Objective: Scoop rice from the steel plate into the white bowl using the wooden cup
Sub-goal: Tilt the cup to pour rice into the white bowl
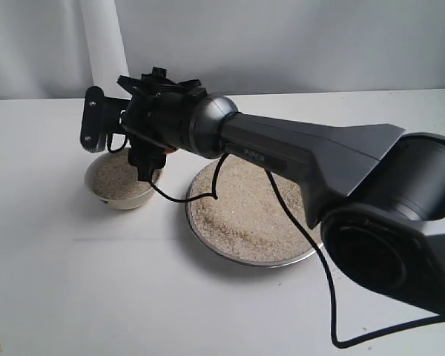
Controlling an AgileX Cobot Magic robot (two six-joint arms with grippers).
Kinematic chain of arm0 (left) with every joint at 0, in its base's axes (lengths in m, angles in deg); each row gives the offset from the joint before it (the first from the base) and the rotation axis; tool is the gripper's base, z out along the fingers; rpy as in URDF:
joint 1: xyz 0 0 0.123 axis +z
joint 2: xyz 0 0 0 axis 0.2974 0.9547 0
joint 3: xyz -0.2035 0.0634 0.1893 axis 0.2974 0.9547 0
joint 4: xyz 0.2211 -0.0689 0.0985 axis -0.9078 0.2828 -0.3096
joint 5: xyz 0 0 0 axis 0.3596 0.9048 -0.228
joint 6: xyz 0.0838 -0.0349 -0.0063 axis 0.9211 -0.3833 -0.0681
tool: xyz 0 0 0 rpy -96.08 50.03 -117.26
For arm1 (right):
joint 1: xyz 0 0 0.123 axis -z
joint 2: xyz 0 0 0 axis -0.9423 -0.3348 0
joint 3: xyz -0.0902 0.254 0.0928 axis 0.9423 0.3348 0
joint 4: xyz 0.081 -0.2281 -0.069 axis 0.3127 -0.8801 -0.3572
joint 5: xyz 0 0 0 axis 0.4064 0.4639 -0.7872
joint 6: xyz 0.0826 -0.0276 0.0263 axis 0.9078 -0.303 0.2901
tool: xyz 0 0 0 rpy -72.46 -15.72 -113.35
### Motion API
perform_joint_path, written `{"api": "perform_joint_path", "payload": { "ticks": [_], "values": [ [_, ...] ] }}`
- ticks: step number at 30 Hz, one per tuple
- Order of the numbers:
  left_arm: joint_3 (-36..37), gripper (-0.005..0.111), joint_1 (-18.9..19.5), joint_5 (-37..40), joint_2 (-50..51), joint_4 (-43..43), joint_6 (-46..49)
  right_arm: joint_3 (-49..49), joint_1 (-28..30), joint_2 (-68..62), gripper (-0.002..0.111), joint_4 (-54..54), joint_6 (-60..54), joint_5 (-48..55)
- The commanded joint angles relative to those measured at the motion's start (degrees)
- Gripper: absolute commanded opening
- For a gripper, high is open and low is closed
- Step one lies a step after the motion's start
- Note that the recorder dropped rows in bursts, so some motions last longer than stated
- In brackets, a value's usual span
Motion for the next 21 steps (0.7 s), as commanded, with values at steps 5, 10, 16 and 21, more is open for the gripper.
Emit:
{"api": "perform_joint_path", "payload": {
  "ticks": [5,10,16,21],
  "values": [
    [0.1,0.000,-0.3,-0.4,0.0,0.2,-0.2,-1.0,-4.0,-1.4,0.000,-13.8,-3.9,3.5],
    [0.1,0.000,-0.3,-0.4,0.0,0.2,-0.2,-1.0,-6.4,-2.4,0.000,-21.6,-8.8,5.2],
    [0.1,0.000,-0.3,-0.4,0.0,0.2,-0.2,-1.0,-7.3,-2.6,0.000,-23.7,-15.9,6.8],
    [0.1,0.000,-0.3,-0.4,0.0,0.2,-0.2,-1.0,-7.4,-2.6,0.000,-25.3,-20.1,7.0]
  ]
}}
